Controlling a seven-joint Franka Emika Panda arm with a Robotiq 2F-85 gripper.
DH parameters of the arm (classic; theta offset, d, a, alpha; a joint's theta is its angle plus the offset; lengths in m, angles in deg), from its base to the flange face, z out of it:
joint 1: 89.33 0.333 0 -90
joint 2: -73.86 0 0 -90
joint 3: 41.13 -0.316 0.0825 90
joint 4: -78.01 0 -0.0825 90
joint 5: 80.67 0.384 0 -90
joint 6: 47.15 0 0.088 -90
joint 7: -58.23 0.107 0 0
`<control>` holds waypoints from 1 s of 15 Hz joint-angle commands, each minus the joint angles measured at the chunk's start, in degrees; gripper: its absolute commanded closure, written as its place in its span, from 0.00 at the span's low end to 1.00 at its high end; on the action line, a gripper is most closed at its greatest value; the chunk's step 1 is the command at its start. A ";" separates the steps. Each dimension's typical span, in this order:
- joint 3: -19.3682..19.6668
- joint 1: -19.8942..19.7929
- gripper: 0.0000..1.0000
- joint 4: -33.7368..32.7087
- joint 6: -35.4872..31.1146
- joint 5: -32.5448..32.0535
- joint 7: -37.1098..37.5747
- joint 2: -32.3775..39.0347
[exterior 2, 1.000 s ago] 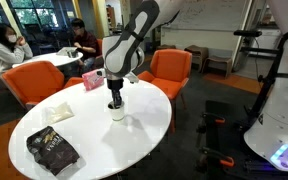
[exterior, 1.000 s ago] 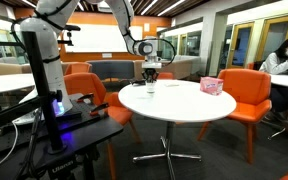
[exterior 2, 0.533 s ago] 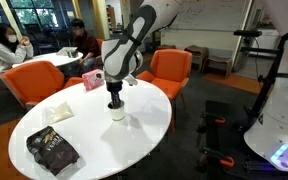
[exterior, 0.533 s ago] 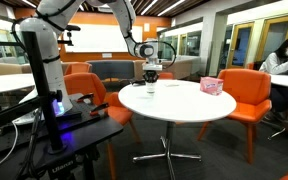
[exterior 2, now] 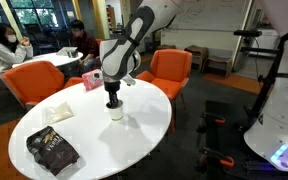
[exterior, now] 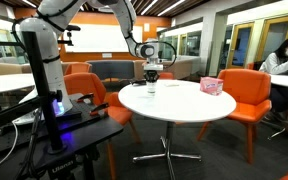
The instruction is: Remove the marker from the cup and put it on the table
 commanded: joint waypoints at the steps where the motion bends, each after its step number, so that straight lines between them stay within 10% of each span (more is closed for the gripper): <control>1: -2.38 -1.67 0.95 1.68 2.28 -0.73 -1.07 -3.06; 15: 2.05 6.73 0.95 5.75 9.24 -13.76 10.36 -15.16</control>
